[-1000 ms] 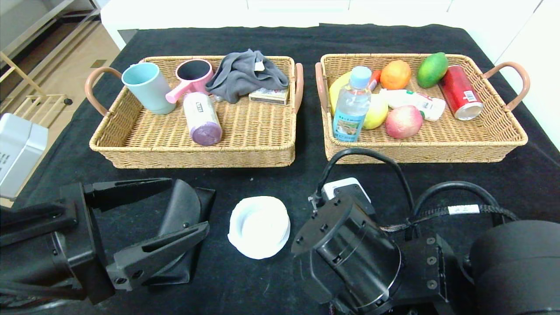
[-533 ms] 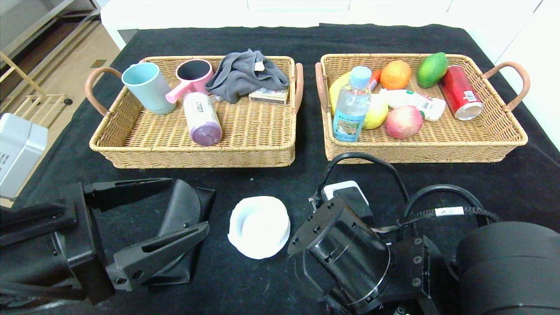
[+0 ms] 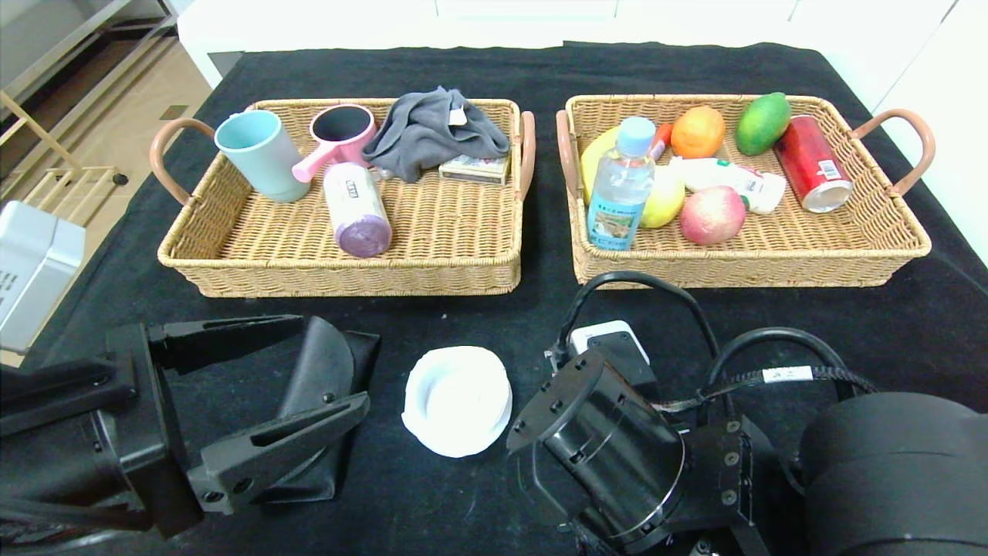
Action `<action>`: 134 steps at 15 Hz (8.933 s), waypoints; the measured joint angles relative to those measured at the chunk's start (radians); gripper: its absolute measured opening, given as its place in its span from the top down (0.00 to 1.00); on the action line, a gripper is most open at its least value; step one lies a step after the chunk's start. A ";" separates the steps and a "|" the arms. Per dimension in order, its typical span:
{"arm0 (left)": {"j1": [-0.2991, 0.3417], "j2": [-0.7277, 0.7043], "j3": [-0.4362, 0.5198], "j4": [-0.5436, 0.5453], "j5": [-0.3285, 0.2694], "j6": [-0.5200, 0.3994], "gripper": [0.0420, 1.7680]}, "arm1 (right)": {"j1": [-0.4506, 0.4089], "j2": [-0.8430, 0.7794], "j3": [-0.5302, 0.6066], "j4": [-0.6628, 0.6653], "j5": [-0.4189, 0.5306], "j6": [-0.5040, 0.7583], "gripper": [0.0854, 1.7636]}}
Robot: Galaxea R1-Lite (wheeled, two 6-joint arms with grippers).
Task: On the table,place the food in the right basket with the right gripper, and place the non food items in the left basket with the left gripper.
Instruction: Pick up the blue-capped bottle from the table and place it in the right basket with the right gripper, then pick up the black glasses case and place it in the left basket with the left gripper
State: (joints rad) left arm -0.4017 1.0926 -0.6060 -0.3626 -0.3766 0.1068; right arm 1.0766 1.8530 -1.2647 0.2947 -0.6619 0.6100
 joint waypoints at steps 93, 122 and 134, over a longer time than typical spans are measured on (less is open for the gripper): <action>-0.031 0.048 0.014 0.002 0.121 0.065 0.03 | -0.584 -0.565 0.830 -1.053 1.014 -0.675 0.04; -0.002 0.385 -0.478 0.783 0.587 -0.166 0.03 | -0.603 -0.751 0.860 -1.045 1.021 -0.675 0.03; 0.008 0.441 -0.485 0.775 0.583 -0.166 0.03 | -0.596 -0.751 0.869 -1.043 1.021 -0.682 0.03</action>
State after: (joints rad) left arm -0.3940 1.5340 -1.0906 0.4128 0.2068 -0.0589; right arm 0.4811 1.1015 -0.3960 -0.7485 0.3587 -0.0721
